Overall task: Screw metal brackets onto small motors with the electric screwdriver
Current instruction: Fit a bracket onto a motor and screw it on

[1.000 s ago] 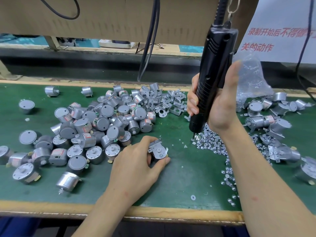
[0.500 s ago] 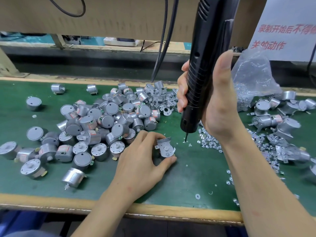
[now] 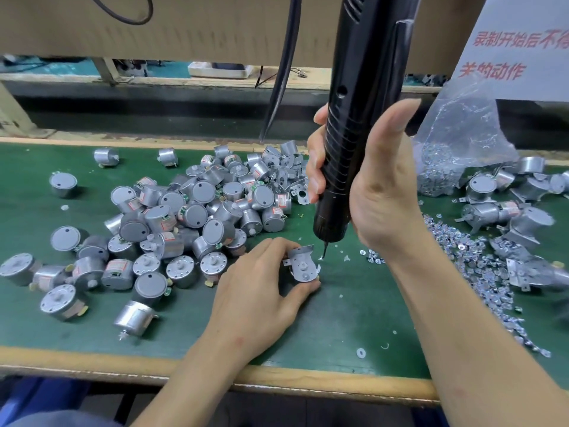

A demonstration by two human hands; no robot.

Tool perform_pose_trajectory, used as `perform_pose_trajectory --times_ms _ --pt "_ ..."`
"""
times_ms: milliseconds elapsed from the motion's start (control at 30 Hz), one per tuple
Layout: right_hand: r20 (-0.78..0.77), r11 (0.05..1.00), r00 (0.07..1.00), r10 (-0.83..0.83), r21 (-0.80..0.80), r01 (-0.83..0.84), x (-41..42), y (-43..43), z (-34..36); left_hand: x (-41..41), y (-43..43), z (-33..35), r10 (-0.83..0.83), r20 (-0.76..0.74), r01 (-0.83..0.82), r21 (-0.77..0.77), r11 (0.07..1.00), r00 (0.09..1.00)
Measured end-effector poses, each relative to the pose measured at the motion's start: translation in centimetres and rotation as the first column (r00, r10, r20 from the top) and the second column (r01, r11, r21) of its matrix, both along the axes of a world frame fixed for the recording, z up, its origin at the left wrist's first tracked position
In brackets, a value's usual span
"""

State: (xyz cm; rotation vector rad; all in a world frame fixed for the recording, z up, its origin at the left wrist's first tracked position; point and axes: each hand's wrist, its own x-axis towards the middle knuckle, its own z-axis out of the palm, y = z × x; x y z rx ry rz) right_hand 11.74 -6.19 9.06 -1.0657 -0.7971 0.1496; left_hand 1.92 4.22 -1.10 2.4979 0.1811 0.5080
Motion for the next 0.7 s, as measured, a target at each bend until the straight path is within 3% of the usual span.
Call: perform_pose_trajectory --times_ms 367,700 --pt "-0.028 0.998 0.999 0.037 0.043 -0.036 -0.57 0.63 -0.37 -0.05 -0.11 0.09 0.006 0.02 -0.005 -0.031 1.0 1.0" --pt "-0.037 0.994 0.998 0.043 0.103 -0.038 -0.84 0.31 -0.26 -0.31 -0.29 0.14 -0.02 0.191 0.035 -0.072 0.997 0.981"
